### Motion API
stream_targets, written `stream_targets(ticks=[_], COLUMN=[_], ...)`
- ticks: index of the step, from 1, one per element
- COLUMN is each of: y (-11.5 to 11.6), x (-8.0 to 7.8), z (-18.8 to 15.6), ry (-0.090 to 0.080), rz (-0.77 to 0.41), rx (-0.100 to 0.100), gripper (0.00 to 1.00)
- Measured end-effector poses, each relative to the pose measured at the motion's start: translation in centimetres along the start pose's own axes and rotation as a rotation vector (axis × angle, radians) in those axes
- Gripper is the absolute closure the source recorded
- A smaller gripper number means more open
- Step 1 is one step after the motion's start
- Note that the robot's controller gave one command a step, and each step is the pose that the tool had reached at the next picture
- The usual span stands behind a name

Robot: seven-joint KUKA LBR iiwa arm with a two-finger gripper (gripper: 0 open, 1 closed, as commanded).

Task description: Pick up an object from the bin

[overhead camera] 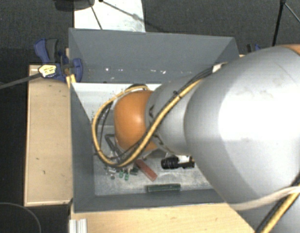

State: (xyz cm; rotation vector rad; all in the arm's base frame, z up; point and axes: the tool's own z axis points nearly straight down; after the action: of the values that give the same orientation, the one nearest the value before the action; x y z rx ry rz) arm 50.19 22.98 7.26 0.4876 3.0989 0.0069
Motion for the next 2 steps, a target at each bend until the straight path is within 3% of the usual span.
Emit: stream_targets(ticks=[2], y=[-0.13], x=[0.14], z=[-0.41], ry=[0.004], rz=[0.0], rx=[0.004], gripper=[1.0])
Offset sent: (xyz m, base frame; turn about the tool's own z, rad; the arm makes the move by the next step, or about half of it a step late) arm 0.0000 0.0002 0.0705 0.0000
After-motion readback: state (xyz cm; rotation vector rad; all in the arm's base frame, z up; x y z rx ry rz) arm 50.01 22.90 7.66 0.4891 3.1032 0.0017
